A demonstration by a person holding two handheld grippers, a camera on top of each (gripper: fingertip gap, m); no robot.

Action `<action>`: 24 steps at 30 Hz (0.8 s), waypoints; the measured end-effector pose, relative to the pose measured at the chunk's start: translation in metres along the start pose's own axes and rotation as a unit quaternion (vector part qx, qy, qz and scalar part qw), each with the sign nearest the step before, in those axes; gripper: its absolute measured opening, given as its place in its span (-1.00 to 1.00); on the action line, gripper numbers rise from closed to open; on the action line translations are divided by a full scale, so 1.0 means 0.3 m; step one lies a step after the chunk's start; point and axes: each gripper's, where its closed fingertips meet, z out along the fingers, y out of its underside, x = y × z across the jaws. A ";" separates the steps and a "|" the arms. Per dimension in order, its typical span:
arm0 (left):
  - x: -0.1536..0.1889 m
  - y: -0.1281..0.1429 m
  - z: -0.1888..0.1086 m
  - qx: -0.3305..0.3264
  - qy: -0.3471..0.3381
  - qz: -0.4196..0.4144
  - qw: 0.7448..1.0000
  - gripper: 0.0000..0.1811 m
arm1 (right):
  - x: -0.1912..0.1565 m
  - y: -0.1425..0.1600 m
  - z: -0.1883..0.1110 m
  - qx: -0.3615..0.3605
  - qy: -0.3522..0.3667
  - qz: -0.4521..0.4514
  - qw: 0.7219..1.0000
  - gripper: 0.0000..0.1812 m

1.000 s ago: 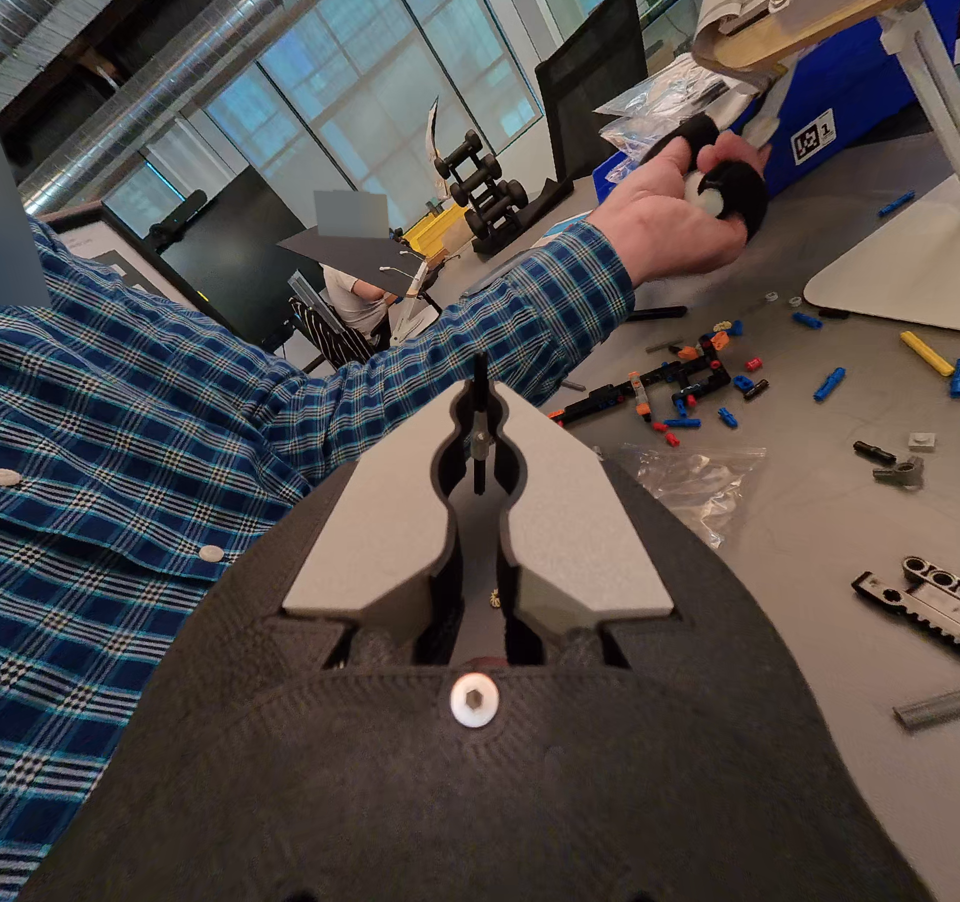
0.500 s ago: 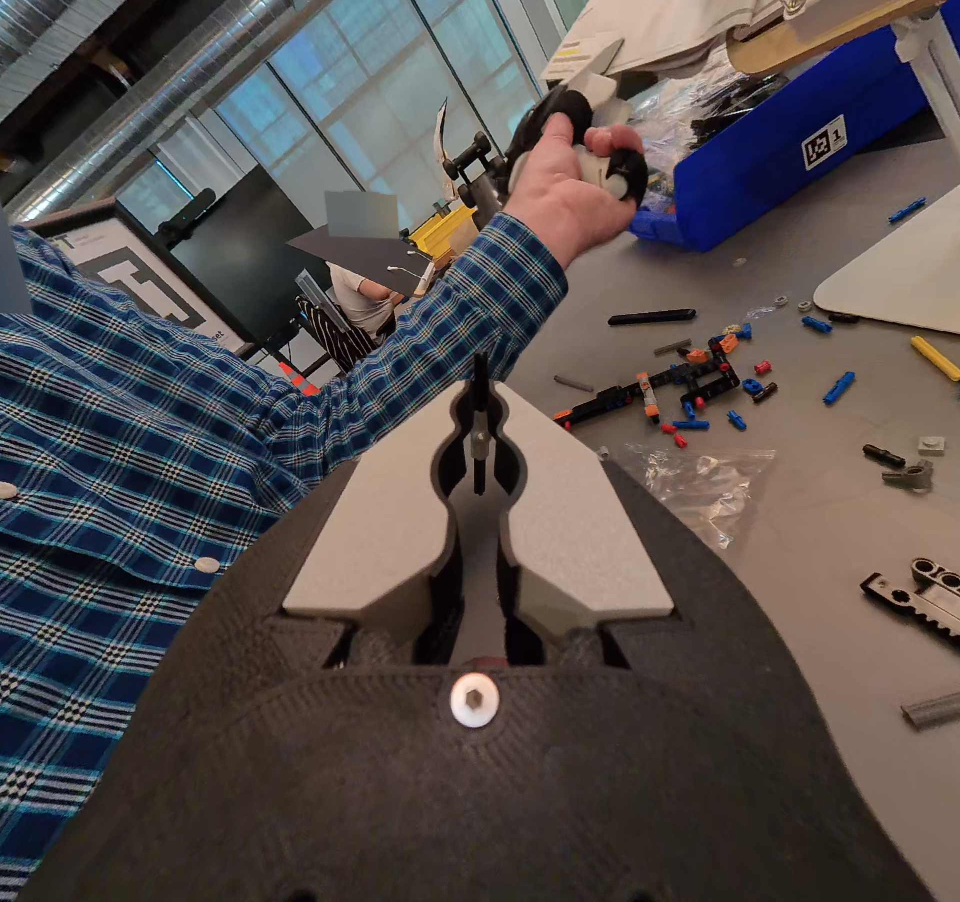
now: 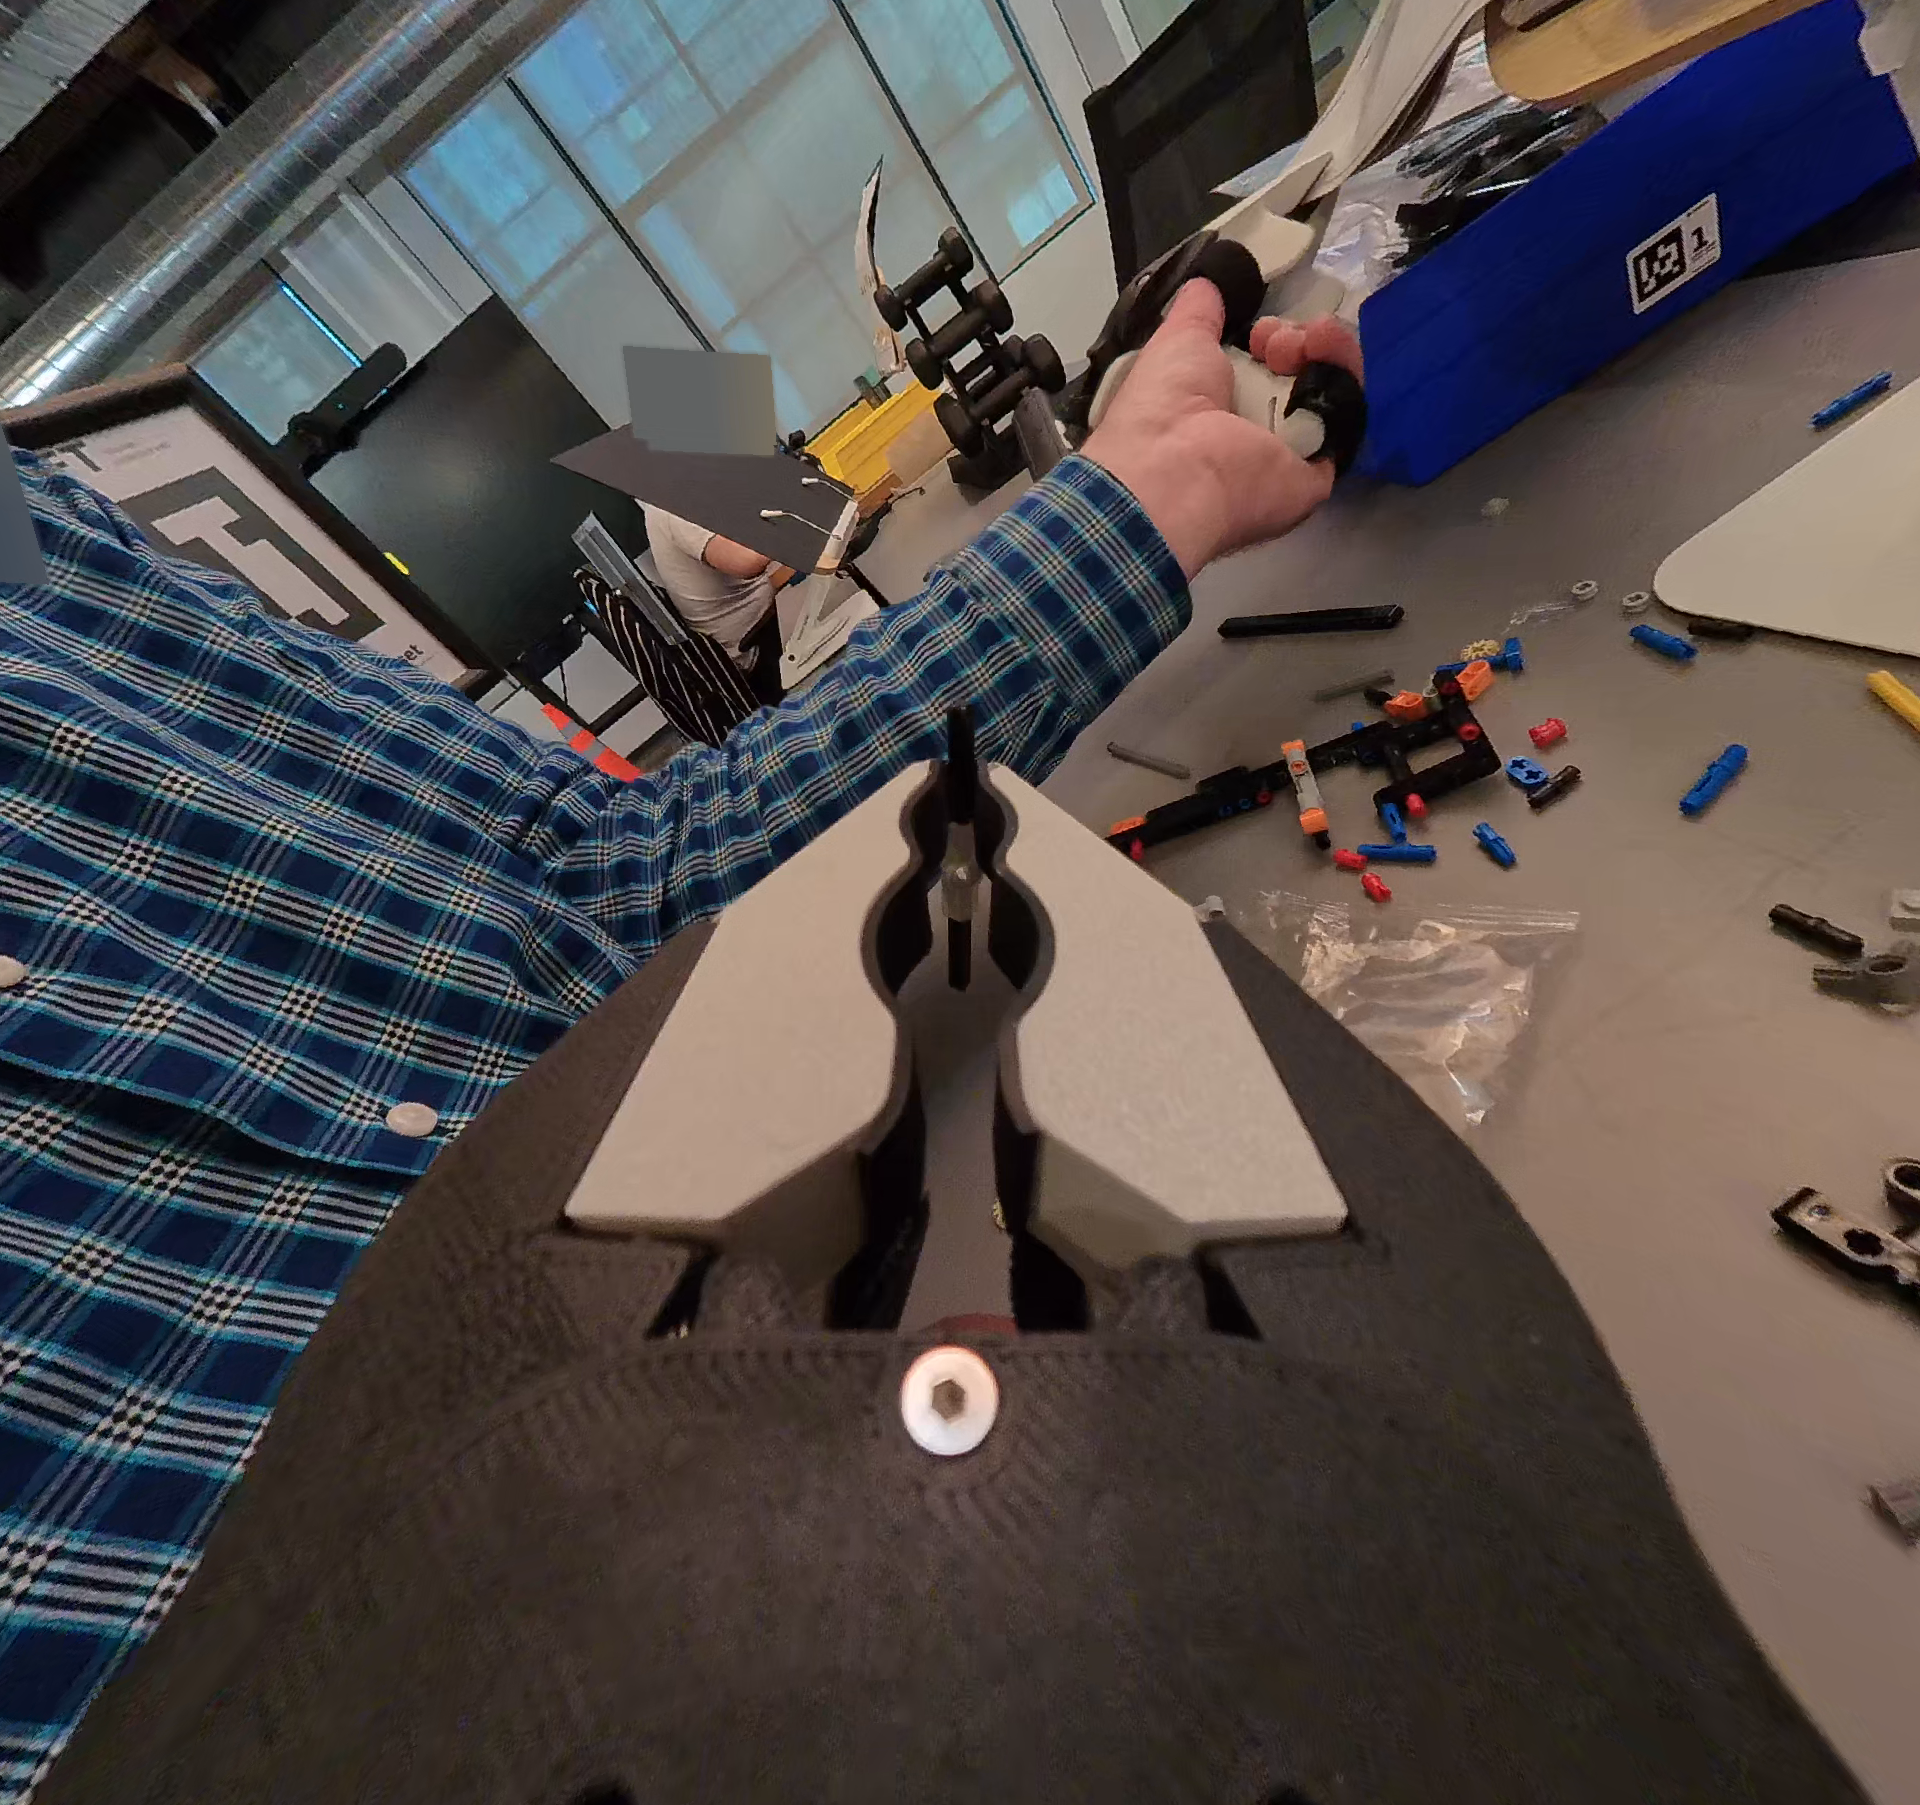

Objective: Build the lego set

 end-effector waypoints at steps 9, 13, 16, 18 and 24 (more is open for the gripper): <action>0.072 -0.149 -0.132 -0.042 -0.010 0.129 0.991 -0.79 | 0.011 0.006 0.017 -0.010 0.010 -0.005 1.000 -0.99; 0.193 -0.229 -0.188 -0.082 0.028 0.250 0.964 -0.75 | 0.015 0.009 0.030 -0.022 0.018 -0.015 0.999 -0.99; 0.255 -0.222 -0.218 -0.138 0.061 0.350 0.924 -0.53 | 0.016 0.016 0.048 -0.032 0.021 -0.022 0.999 -0.99; 0.266 -0.212 -0.216 -0.172 0.069 0.416 0.890 -0.33 | 0.016 0.019 0.062 -0.038 0.021 -0.026 0.999 -0.99; 0.295 -0.076 -0.191 -0.287 0.115 0.472 0.826 -0.28 | 0.025 0.027 0.108 -0.063 0.037 -0.052 0.996 -0.99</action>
